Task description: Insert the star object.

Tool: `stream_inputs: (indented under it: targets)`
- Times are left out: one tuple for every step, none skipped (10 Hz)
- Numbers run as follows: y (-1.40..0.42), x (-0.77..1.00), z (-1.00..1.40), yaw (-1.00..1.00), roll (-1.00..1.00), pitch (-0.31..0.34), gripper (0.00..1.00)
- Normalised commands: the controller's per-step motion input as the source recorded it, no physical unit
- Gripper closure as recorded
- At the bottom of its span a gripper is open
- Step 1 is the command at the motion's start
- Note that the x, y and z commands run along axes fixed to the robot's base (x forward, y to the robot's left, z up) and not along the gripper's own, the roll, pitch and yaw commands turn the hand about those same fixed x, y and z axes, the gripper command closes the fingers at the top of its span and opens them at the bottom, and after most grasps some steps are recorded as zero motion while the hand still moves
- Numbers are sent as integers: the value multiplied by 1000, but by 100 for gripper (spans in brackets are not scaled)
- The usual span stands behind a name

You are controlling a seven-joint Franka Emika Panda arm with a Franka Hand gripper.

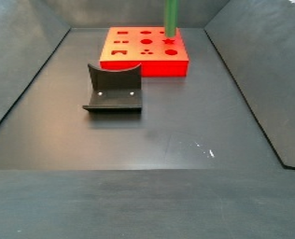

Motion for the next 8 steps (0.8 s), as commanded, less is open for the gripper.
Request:
stream_inputs:
  targets:
    - [0,0,-194,0,26,-26,100]
    - [3,109,-186,0,10,-21,100]
    - [111,271,-103,131,0,-14,100]
    - [31,340,-83,180,0,-26,100]
    - [34,214,-111,166,0,-31,100]
    - [0,-37,-97,0,0,-1,100]
    - [0,-200,0,0,0,0,100]
    - [0,-326,23,0,0,-3,100]
